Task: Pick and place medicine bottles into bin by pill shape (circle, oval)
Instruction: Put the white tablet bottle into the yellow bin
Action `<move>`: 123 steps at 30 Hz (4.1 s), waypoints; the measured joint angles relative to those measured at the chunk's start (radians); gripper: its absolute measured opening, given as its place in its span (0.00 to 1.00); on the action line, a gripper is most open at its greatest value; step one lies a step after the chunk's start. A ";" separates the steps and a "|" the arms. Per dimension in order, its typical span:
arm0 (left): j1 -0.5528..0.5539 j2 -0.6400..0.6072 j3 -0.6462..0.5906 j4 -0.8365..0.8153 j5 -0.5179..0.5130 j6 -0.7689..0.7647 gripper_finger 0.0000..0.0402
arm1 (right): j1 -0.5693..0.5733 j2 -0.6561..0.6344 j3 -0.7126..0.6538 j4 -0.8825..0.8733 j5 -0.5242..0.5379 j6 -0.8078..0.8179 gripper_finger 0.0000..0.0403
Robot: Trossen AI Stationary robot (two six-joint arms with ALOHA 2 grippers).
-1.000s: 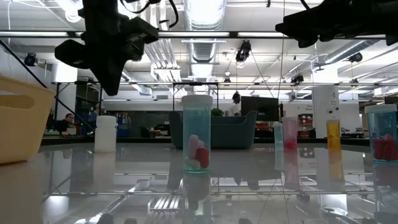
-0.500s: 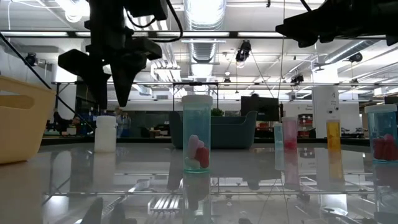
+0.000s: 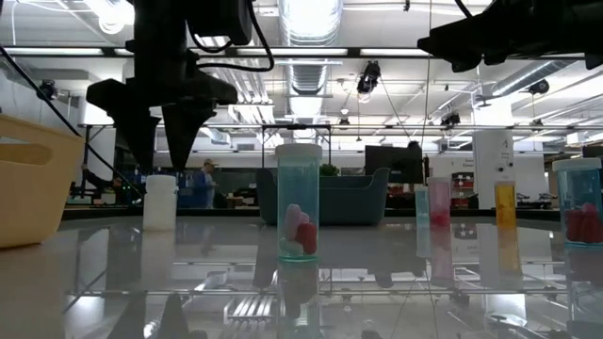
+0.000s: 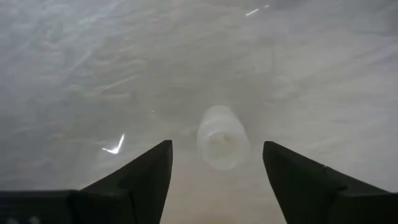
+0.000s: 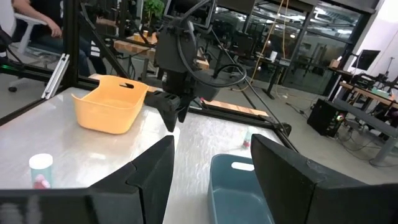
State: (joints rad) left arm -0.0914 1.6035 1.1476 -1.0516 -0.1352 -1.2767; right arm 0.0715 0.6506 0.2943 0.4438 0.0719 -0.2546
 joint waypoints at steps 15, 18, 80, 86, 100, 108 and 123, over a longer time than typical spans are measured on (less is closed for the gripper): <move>0.000 0.013 -0.065 0.105 -0.001 -0.001 0.50 | 0.000 0.000 0.000 -0.002 0.001 -0.004 0.51; 0.000 0.013 -0.065 0.105 0.003 0.000 0.43 | 0.000 0.000 0.000 -0.002 0.002 -0.007 0.51; -0.736 -0.033 0.317 -0.451 0.087 -0.345 0.31 | 0.000 0.000 0.000 -0.014 0.008 0.000 0.51; -0.742 -0.039 0.238 -0.430 0.082 -0.377 0.31 | 0.000 0.000 0.000 -0.014 0.008 -0.004 0.51; -0.740 -0.202 -0.077 -0.167 0.075 -0.577 0.31 | 0.000 0.000 0.000 -0.013 0.008 -0.008 0.51; -0.740 -0.233 -0.196 -0.108 0.075 -0.630 0.31 | 0.000 0.000 -0.001 -0.013 0.008 -0.010 0.51; -0.740 -0.211 -0.235 -0.055 0.078 -0.629 0.31 | 0.000 0.000 -0.001 -0.013 0.008 -0.011 0.51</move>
State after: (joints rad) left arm -0.8310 1.3926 0.9130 -1.1065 -0.0570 -1.9053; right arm 0.0712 0.6503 0.2935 0.4305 0.0795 -0.2657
